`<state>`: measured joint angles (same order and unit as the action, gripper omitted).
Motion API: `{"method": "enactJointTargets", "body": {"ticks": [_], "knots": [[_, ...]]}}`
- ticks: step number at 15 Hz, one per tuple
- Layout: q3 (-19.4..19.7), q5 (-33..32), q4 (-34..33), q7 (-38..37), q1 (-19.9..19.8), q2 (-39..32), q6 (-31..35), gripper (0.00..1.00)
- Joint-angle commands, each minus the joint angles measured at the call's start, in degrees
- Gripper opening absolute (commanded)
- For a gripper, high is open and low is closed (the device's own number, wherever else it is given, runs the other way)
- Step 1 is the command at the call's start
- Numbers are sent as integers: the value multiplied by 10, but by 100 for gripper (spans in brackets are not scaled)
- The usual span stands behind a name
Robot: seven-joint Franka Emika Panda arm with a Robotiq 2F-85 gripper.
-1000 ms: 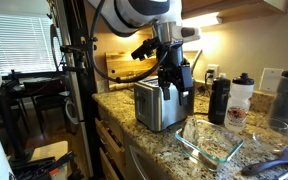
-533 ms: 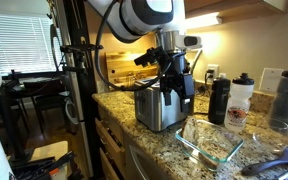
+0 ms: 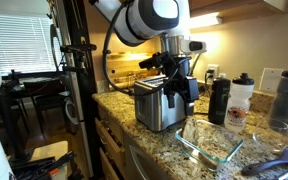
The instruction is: Pick up a slice of bread from the glass bowl and put it in the toaster.
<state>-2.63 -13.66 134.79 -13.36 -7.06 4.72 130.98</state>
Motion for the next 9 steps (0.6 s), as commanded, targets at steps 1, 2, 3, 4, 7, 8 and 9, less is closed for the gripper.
{"method": "enactJointTargets", "body": {"ticks": [1,2,3,4,7,8,9], "knots": [[18,-2,-17,14,15,-19,17,100],[19,-1,-22,17,16,-24,18,100],[20,0,-26,23,17,-28,21,100],[20,0,-30,26,17,-32,23,100],[22,6,-42,37,18,-46,27,100],[23,7,-44,39,18,-49,27,100],[24,9,-47,42,19,-54,28,100]]}}
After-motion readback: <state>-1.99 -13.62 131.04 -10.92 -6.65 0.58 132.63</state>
